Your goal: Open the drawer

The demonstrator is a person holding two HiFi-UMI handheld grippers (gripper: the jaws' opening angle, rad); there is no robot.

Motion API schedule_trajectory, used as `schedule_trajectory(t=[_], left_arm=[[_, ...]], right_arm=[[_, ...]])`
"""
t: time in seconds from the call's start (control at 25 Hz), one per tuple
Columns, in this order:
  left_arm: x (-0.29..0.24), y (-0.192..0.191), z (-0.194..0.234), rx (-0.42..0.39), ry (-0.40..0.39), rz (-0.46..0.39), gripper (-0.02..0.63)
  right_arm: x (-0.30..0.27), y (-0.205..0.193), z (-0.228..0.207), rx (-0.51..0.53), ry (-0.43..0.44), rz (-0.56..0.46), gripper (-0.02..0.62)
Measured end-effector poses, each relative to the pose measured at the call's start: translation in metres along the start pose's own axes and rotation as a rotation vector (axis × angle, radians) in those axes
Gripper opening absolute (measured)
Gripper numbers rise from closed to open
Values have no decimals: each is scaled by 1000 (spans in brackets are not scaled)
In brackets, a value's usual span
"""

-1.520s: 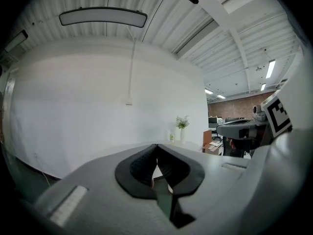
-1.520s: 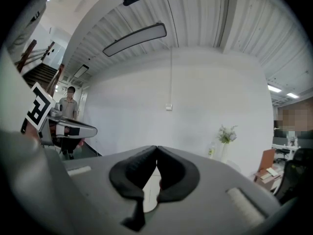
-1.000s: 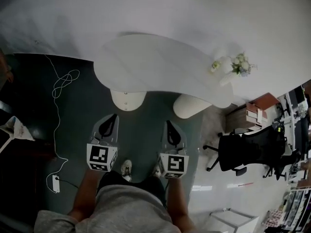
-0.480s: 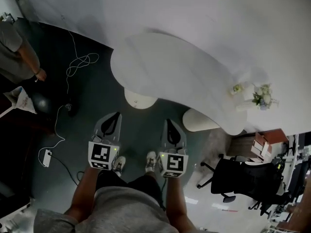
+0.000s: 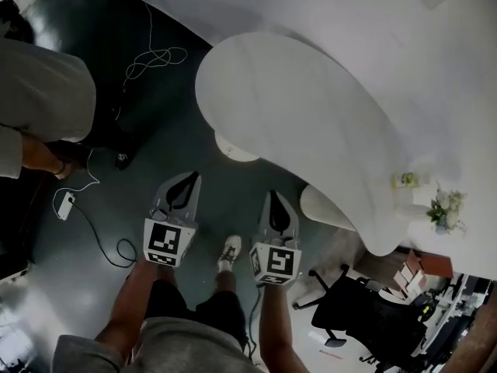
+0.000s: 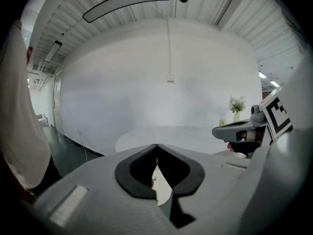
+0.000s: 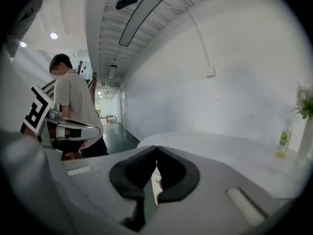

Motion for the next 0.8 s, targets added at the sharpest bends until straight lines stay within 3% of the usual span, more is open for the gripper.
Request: schedule_trajectory(t=[0.28, 0.8], left_arm=[[-46, -58, 18, 18, 24, 50, 11], [-110, -188, 47, 66, 27, 96, 11]], right_arm=[[-51, -61, 10, -20, 64, 49, 3], [-115, -186, 19, 18, 102, 106, 3]])
Point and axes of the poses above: the fingertips, and each gripper's own axes: x backward along the fingers, z to its left, y out of its top, the point moved 10 cm from there along x, backward along the fingers, and after that the axes turned 10 degrees about x, right-handed, at the moved point
